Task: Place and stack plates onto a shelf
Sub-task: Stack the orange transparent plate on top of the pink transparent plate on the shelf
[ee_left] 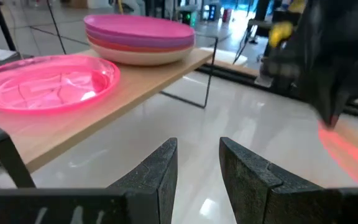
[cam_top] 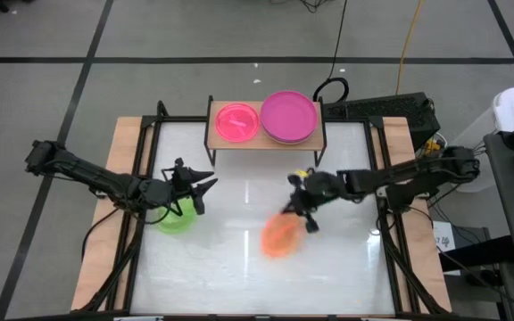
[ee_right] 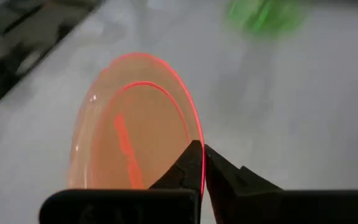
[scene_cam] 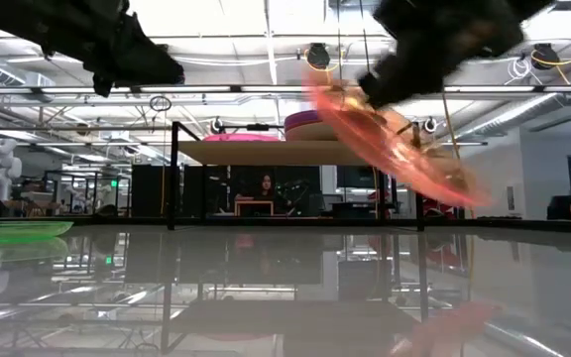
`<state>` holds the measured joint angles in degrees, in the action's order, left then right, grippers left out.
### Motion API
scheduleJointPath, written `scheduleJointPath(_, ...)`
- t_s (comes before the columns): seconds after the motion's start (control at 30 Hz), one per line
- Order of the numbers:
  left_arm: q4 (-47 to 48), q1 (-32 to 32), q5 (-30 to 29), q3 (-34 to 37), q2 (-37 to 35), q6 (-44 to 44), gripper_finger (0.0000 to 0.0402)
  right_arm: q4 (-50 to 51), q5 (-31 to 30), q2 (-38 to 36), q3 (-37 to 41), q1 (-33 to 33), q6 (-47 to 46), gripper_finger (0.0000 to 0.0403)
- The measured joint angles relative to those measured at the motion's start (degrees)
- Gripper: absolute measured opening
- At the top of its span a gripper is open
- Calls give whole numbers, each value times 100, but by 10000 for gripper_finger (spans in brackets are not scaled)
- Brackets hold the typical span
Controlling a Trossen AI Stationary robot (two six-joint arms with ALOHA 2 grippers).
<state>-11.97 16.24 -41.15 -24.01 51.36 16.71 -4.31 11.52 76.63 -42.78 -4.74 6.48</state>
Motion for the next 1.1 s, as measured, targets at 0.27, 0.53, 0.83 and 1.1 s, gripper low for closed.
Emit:
scheduleJointPath(0.27, -65, -117, 0, 0, 124, -140, 124, -409, -412, 339, -1702, 840, 1099, 0)
scheduleJointPath(0.53, -237, -117, 2, 0, 115, -162, 124, -1186, -2048, 760, -2397, 2007, 1781, 0)
scheduleJointPath(0.83, -294, -117, 4, 0, 115, -205, 124, -1784, -1013, 2257, -3677, 3235, 571, 0)
scheduleJointPath(1.1, -284, -117, 11, 0, 115, -271, 124, -1021, -975, 2875, -4149, 3458, 331, 0)
